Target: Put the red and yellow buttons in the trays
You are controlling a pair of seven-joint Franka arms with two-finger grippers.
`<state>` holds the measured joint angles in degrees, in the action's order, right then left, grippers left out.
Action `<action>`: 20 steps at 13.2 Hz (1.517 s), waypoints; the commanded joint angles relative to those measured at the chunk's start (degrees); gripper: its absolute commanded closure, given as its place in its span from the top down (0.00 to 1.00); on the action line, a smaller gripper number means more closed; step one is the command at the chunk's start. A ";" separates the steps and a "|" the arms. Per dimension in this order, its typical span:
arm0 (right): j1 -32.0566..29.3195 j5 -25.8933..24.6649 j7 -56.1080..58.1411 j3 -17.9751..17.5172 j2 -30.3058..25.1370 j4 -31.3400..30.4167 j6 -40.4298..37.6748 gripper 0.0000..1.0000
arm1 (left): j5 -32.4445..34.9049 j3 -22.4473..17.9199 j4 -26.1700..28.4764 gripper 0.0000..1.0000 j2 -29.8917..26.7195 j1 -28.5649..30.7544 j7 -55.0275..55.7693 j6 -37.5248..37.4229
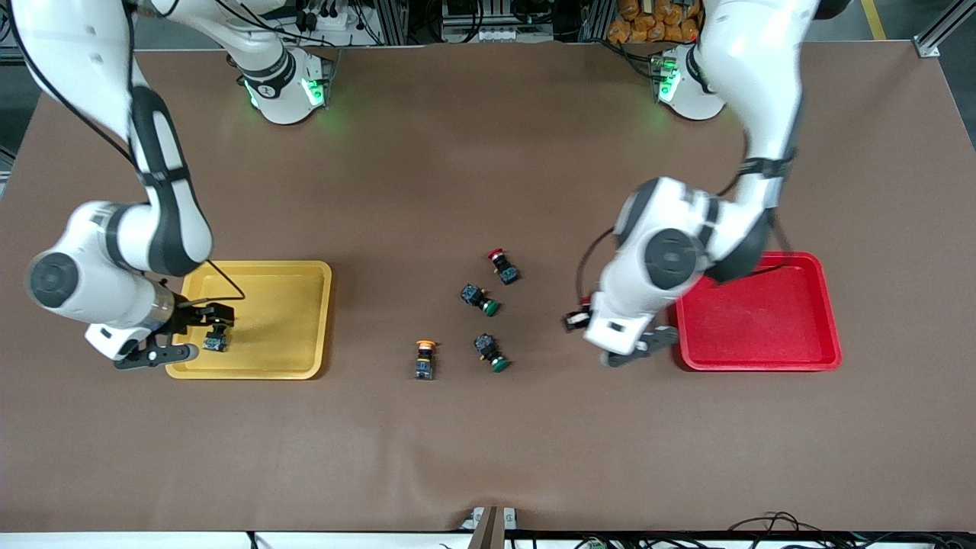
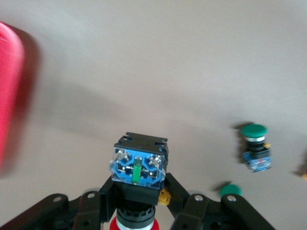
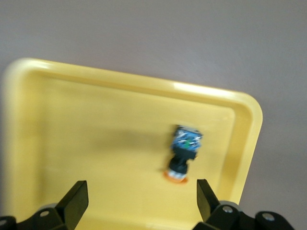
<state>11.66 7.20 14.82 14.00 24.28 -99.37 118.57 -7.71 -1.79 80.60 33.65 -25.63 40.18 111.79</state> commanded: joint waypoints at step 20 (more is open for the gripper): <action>27.98 -0.43 -51.56 -0.20 32.67 29.24 15.81 0.63 | 6.83 1.08 23.71 0.00 -3.32 23.08 -37.98 14.60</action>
<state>38.91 7.23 -35.43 13.19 55.29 -72.25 135.05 -1.92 -1.26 100.92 31.73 -2.70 2.22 124.30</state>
